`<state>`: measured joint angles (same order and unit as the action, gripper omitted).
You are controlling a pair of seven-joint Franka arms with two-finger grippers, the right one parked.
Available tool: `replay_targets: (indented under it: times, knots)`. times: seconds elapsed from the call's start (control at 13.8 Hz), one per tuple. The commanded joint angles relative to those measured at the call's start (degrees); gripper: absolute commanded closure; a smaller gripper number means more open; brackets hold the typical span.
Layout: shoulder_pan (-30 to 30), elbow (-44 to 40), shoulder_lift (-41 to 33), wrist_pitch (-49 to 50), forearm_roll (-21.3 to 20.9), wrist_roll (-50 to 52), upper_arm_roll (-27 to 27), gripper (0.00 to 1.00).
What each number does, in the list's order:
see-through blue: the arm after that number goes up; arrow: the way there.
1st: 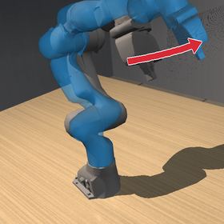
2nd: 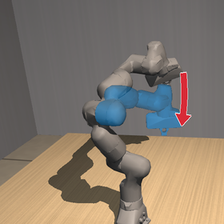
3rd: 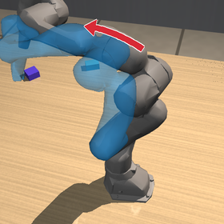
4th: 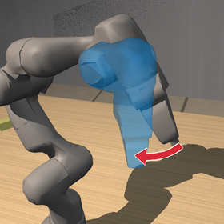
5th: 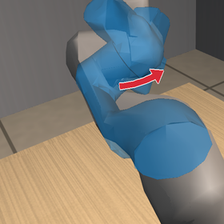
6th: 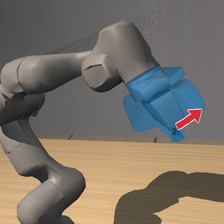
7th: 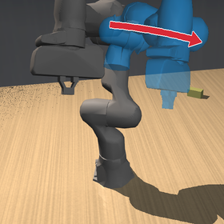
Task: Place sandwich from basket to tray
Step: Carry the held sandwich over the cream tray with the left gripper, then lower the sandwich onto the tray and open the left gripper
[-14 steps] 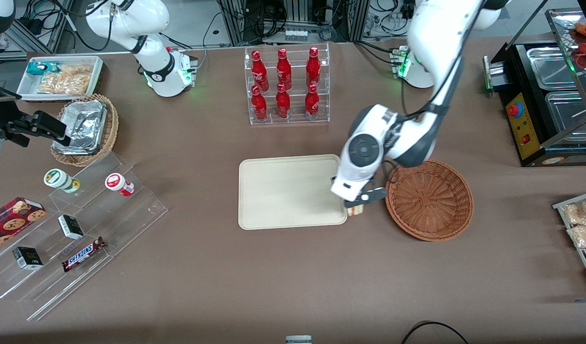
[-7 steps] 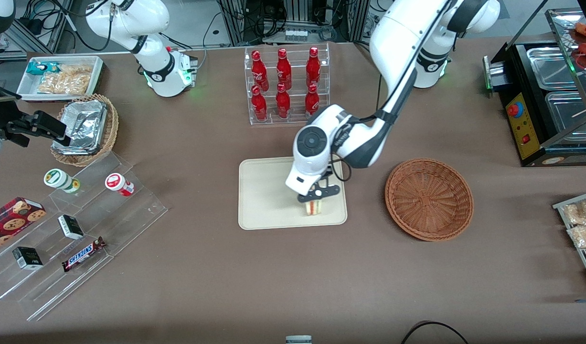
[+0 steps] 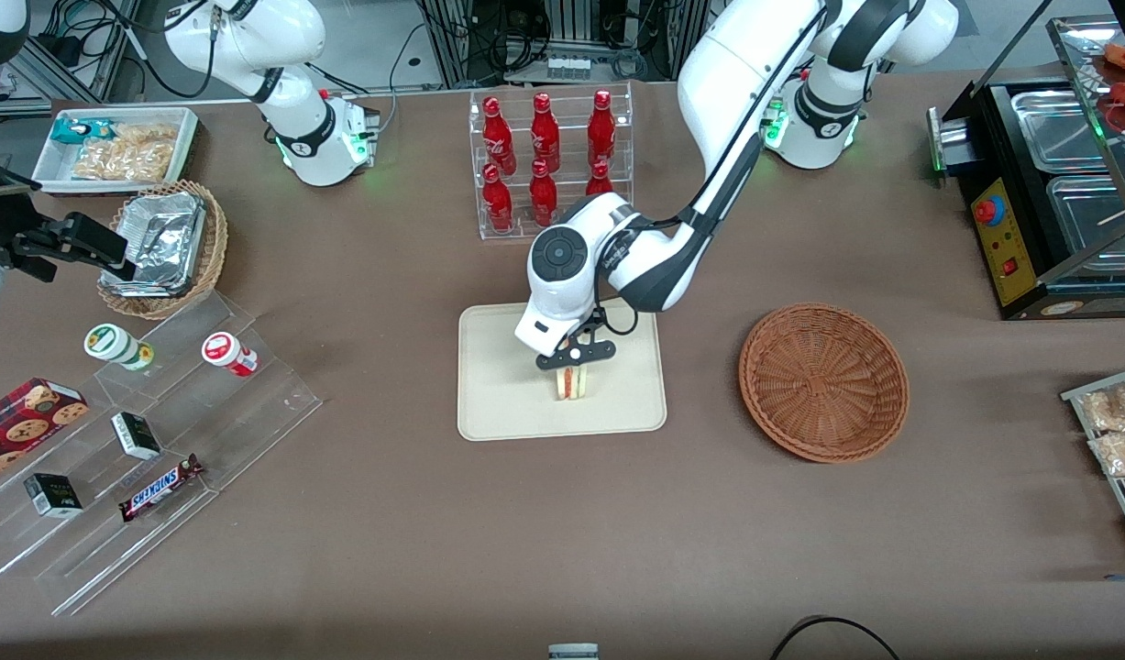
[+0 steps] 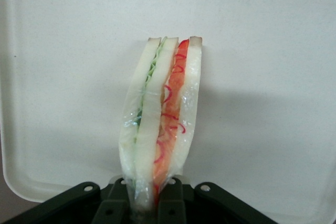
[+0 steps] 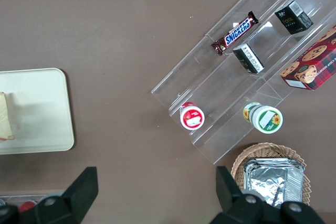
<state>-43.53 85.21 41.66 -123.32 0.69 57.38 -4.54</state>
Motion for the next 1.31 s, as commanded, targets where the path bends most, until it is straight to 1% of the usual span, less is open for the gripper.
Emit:
replay_targets:
  times: [0.0, 0.07, 0.15, 0.36, 0.51, 0.8, 0.87, 1.02, 1.24]
  knots:
    - [-0.5, -1.7, 1.3, 0.0, 0.7, 0.7, 0.7, 0.68]
    - [-0.5, -1.7, 1.3, 0.0, 0.7, 0.6, 0.7, 0.3]
    - [-0.5, -1.7, 1.1, 0.0, 0.8, 0.7, 0.8, 0.0]
    - [-0.9, -3.2, 0.1, 0.8, 0.2, 0.6, 0.8, 0.0]
    - [-0.8, -2.9, -3.4, 2.2, -0.1, 0.3, 0.9, 0.0]
    - [-0.1, -2.6, -8.8, 8.8, -0.3, 0.0, 2.1, 0.0]
    - [-0.2, -2.6, -9.7, 11.8, -0.3, -0.8, 3.7, 0.0]
    - [-0.2, -2.5, -11.4, 15.2, -0.3, -5.7, 6.3, 0.0]
    - [0.0, -2.2, -13.8, 24.3, 0.4, -6.9, 11.3, 0.0]
